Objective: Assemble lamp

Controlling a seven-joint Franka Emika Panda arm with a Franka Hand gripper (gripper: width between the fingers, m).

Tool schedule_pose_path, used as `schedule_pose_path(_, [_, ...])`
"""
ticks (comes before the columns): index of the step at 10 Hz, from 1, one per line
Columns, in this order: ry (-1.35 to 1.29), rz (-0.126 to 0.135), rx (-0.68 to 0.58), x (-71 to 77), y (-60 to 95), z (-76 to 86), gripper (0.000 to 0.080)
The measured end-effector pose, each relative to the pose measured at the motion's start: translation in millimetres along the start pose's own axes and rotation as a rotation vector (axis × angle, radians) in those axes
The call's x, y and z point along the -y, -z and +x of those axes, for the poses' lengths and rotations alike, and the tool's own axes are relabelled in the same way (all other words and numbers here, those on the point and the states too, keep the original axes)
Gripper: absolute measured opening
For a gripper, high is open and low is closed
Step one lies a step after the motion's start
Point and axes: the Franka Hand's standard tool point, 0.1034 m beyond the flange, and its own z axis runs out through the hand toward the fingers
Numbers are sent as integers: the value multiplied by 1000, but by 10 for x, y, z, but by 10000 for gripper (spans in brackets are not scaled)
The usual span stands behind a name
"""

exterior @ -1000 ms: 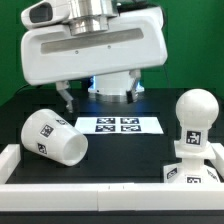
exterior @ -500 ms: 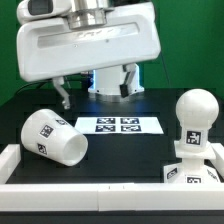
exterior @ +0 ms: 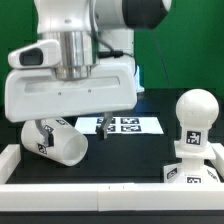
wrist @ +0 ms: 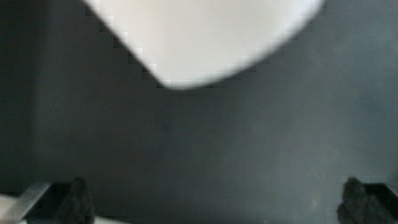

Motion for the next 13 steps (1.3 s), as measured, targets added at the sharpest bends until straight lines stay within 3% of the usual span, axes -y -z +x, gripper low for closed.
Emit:
schedule_pose_path(3, [-9, 7, 14, 13, 14, 9, 698])
schedule_pose_path(5, [-12, -2, 96, -48, -73, -83, 698])
schedule_pose_path(7, [-16, -63, 253, 20, -53, -13, 698])
schedule_pose_path(8, [-53, -76, 293, 33, 22, 91, 698])
schedule_pose_path(10, [-91, -43, 426, 122, -19, -14, 698])
schedule_pose_path(13, [-74, -39, 448, 95, -30, 8, 698])
